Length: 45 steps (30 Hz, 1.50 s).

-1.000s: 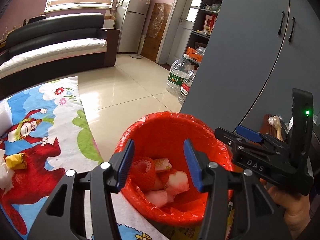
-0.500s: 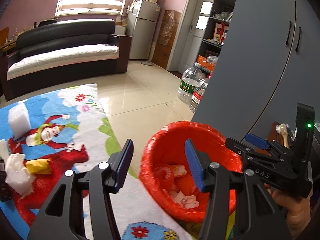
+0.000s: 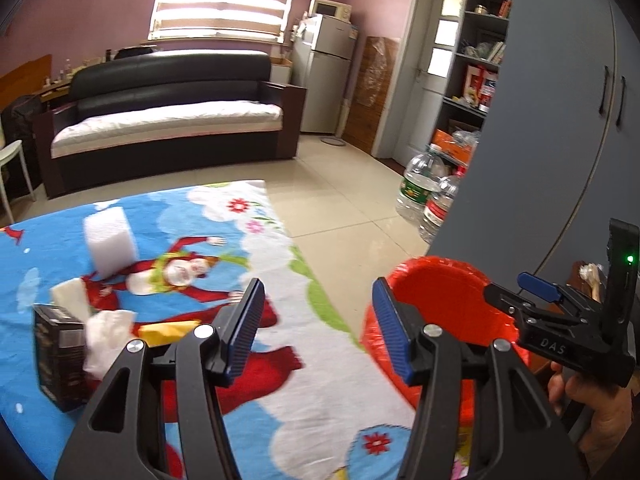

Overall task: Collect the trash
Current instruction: 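Move both open tools from the bin back to the bed, then grasp the black DORMI box with the left tool while the right tool grasps the yellow packet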

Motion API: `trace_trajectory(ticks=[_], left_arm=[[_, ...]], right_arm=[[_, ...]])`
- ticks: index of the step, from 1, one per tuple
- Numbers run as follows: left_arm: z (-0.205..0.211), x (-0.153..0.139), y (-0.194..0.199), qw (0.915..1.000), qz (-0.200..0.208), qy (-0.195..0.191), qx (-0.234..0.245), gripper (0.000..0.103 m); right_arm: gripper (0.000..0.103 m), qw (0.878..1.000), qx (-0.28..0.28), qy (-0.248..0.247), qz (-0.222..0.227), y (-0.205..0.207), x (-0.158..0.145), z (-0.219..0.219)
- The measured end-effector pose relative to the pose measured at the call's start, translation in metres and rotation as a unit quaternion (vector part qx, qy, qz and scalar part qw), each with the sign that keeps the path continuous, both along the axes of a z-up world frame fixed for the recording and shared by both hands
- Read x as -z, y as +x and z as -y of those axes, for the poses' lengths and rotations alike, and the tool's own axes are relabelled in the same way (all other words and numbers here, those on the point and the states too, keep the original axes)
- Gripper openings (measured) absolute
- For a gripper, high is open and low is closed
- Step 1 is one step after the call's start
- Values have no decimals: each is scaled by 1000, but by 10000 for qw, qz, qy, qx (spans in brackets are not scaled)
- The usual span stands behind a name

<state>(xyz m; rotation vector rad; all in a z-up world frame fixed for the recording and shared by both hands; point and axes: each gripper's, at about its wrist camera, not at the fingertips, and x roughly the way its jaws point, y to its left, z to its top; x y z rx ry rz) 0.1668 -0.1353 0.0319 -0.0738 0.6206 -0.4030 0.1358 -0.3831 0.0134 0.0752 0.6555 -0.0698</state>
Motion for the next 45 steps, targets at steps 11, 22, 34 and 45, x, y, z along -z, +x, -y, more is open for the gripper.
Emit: trace_trajectory(ticks=[11, 22, 34, 45], left_arm=[[-72, -1, -1, 9974, 115, 152, -690, 56], [-126, 8, -5, 9931, 53, 256, -1147, 61], [-166, 32, 0, 9878, -358, 386, -1466, 64], [-186, 57, 12, 9823, -802, 439, -1634, 67]], right_arm=[[81, 9989, -468, -24, 63, 14, -8, -47], [81, 9952, -961, -171, -17, 26, -5, -102], [82, 9884, -1475, -299, -198, 44, 6, -153], [82, 9758, -2089, -471, -437, 62, 27, -207]])
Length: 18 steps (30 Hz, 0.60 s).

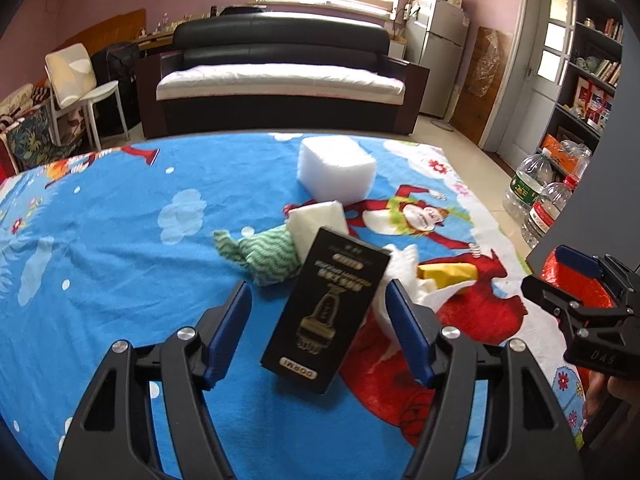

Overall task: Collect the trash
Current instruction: 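Grasp the black DORMI box with the left tool while the right tool grasps the yellow packet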

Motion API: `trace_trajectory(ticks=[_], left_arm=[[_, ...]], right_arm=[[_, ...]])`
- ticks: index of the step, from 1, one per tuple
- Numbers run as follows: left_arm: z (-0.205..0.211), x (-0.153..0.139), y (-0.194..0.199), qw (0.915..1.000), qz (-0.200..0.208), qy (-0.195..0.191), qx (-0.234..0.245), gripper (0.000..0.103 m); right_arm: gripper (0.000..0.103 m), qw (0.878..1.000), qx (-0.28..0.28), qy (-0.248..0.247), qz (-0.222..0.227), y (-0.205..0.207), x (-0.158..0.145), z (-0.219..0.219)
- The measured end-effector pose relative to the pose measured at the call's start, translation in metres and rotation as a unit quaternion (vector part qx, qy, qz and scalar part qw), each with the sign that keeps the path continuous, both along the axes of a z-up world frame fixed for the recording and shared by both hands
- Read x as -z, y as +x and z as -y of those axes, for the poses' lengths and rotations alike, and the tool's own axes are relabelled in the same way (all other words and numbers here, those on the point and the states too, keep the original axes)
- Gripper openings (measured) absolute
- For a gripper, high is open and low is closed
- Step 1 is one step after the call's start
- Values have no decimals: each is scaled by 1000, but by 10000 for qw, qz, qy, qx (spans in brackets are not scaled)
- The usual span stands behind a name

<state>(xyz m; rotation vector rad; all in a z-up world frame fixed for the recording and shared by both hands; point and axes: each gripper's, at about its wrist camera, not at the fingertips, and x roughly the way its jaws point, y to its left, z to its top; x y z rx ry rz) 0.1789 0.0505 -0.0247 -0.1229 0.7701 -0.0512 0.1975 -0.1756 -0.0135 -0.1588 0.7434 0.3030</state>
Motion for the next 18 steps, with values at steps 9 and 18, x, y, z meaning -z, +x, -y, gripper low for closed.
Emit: trace_trajectory(ticks=[9, 18], left_arm=[[-4, 11, 9, 9997, -206, -109, 36, 60], [-1, 7, 9, 9995, -226, -184, 87, 41]], right_arm=[[82, 9988, -366, -205, -249, 19, 15, -30], [82, 9963, -648, -379, -419, 36, 26, -53]])
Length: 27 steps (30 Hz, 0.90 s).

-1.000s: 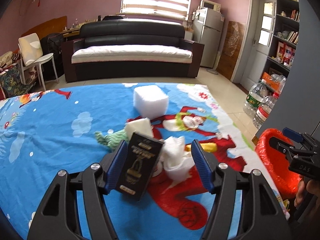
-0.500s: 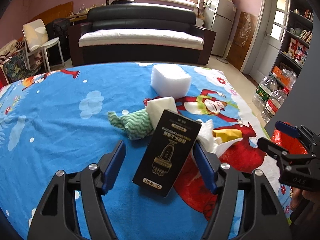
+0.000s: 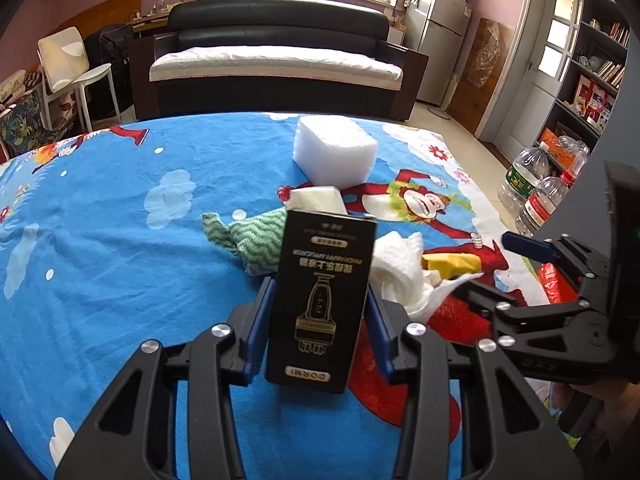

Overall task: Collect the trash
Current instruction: 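Grasp the black DORMI box with the left tool while the right tool grasps the yellow packet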

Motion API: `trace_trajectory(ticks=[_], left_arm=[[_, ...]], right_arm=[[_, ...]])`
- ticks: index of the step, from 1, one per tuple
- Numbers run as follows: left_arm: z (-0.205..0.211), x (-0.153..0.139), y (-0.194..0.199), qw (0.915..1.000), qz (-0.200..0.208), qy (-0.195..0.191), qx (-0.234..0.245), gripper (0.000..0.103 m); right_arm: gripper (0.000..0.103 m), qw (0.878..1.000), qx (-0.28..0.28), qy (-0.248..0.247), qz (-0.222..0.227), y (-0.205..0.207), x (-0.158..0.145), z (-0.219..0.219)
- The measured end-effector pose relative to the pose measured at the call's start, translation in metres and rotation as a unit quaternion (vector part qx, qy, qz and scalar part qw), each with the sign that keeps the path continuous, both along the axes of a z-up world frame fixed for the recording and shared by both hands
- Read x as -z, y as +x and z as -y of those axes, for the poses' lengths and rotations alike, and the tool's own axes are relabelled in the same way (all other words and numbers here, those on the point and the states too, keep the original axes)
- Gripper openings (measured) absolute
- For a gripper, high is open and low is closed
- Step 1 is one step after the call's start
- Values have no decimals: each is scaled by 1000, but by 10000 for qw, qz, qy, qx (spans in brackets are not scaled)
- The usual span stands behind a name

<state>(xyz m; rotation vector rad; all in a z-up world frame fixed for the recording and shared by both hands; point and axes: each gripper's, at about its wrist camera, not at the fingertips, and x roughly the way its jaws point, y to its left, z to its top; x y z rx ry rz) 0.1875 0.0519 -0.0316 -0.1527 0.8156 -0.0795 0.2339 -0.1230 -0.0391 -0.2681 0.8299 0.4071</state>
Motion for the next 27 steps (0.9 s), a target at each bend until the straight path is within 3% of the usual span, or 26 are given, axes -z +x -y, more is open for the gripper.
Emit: trace_trajectory(ticks=[8, 16, 21, 22, 27], left_arm=[[-6, -7, -2, 9999, 100, -62, -122, 38], [-7, -11, -3, 9997, 159, -111, -145, 38], [-5, -17, -3, 9995, 235, -118, -173, 38], [-5, -17, -3, 9995, 242, -117, -171, 38], [-1, -22, -3, 9993, 311, -123, -170, 38]], right_arm=[[74, 9997, -151, -99, -179, 11, 9, -11], [38, 9986, -236, -42, -466, 13, 17, -15], [32, 9989, -148, 63, -442, 8, 12, -5], [26, 9989, -144, 73, -434, 7, 11, -3], [23, 9993, -21, 143, -335, 1, 4, 9]])
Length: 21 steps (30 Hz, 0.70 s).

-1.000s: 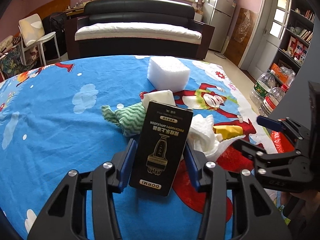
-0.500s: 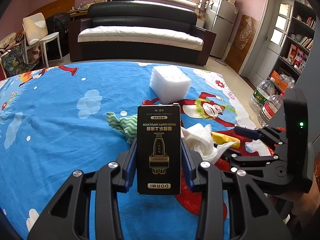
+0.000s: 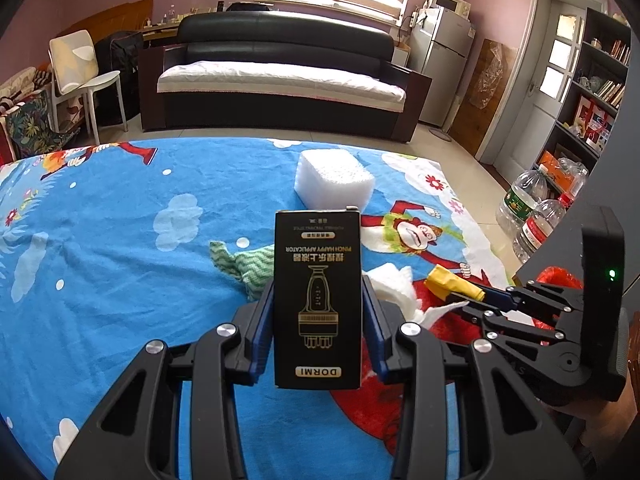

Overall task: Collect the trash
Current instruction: 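Grasp the black DORMI box with the left tool while the right tool grasps the yellow packet, then carry the black box with the left tool while the right tool carries the yellow packet over the bin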

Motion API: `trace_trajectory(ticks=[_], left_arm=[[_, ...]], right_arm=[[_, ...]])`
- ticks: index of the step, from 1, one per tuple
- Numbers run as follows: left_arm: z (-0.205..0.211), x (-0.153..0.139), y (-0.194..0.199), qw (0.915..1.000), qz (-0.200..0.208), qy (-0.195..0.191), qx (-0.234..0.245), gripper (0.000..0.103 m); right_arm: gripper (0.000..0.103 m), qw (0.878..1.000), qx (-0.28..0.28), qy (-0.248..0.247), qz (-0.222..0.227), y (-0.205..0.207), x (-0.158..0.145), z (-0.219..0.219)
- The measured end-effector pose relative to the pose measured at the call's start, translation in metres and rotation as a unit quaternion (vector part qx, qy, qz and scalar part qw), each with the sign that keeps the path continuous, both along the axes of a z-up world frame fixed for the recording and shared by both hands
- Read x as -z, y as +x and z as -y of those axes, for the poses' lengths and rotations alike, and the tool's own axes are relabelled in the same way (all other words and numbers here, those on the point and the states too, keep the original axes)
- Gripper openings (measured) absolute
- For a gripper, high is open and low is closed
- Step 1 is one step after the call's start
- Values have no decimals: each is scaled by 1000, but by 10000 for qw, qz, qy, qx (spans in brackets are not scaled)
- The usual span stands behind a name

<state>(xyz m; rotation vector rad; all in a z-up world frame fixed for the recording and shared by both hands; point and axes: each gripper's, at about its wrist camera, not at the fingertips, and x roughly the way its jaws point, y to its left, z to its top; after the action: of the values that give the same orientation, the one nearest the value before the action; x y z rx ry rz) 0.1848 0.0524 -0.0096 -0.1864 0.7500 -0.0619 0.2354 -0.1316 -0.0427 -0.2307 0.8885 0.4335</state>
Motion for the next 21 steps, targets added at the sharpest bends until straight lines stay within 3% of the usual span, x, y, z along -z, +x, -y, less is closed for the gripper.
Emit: trace_trajectory(ticks=[10, 21], left_arm=[[25, -21, 1, 9995, 283, 14, 157, 38], [81, -36, 3, 9973, 422, 59, 602, 38]], right_arm=[[23, 9989, 357, 192, 219, -14, -25, 38], [23, 9958, 781, 276, 382, -32, -44, 92]])
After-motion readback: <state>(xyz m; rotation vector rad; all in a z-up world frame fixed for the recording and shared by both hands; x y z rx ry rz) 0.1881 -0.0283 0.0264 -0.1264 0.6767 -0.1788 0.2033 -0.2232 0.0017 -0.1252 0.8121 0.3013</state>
